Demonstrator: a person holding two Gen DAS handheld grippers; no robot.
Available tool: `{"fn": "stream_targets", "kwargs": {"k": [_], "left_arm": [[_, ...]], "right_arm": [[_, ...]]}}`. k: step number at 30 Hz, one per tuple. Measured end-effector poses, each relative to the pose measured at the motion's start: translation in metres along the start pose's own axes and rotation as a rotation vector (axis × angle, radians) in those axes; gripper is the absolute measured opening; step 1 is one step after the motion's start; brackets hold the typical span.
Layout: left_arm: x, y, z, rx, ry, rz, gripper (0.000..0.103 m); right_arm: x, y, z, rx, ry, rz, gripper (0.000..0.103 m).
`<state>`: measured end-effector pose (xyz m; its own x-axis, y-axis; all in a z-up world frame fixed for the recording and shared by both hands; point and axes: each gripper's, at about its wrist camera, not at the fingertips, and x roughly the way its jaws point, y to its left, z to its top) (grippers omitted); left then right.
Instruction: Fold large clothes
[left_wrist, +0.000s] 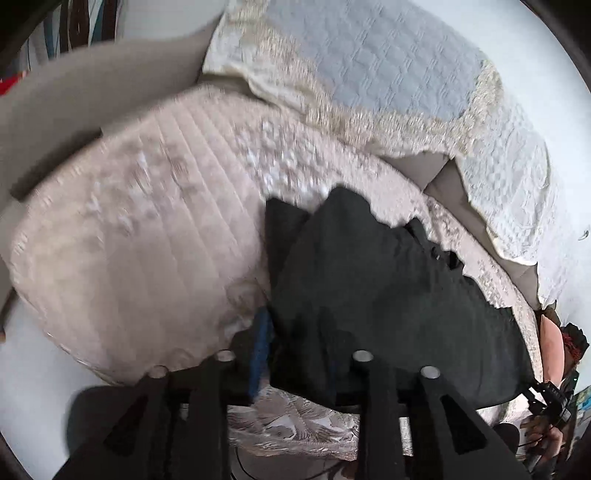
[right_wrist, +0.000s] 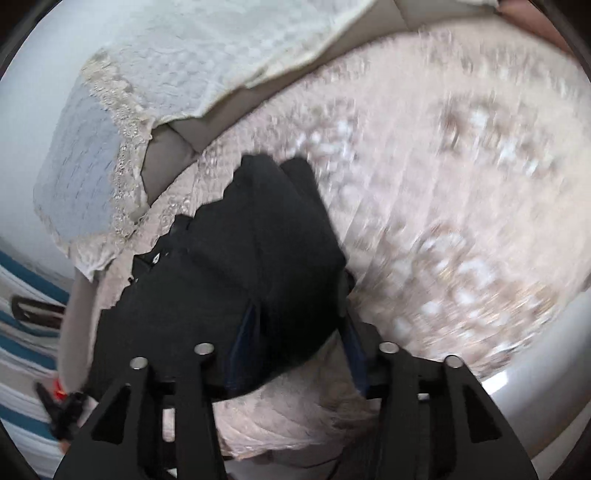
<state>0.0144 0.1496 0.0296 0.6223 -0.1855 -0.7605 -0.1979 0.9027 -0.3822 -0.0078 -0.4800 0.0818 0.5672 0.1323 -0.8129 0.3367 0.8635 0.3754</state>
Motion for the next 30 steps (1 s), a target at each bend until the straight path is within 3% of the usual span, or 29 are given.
{"fn": "stream_targets", "kwargs": {"k": [1,5,9,13,20,21,22,23,24,28,30], "left_arm": [[-0.007,-0.001,0.003,0.007,-0.017,-0.005,0.048],[-0.004,-0.020,0.029,0.072,-0.044,0.010,0.052],[0.042,-0.047,0.058,0.087,0.016,-0.020,0.052],[0.099,-0.066,0.082,0.106,0.091,0.017,0.053],[0.156,-0.073,0.090,0.142,0.197,0.066,0.052],[0.155,-0.073,0.089,0.144,0.195,0.060,0.052],[0.153,-0.073,0.088,0.151,0.191,0.051,0.045],[0.152,-0.073,0.087,0.162,0.189,0.042,0.040],[0.151,-0.072,0.085,0.174,0.192,0.038,0.032],[0.149,-0.068,0.086,0.170,0.200,0.017,0.025],[0.147,-0.067,0.089,0.166,0.193,0.007,0.025]], "right_arm": [[-0.008,0.004,0.006,-0.033,-0.035,-0.026,0.052],[-0.002,0.028,0.027,-0.137,-0.073,-0.027,0.057],[0.041,0.056,0.054,-0.224,-0.018,-0.011,0.057],[0.090,0.068,0.079,-0.268,0.053,-0.048,0.057],[0.138,0.066,0.101,-0.282,0.145,-0.078,0.057],[0.137,0.067,0.100,-0.293,0.133,-0.072,0.050],[0.135,0.069,0.099,-0.308,0.128,-0.075,0.027],[0.135,0.069,0.098,-0.316,0.129,-0.075,0.016],[0.134,0.068,0.098,-0.316,0.129,-0.062,0.012],[0.132,0.068,0.099,-0.335,0.134,-0.038,0.010],[0.132,0.067,0.101,-0.347,0.141,-0.036,0.016]]}}
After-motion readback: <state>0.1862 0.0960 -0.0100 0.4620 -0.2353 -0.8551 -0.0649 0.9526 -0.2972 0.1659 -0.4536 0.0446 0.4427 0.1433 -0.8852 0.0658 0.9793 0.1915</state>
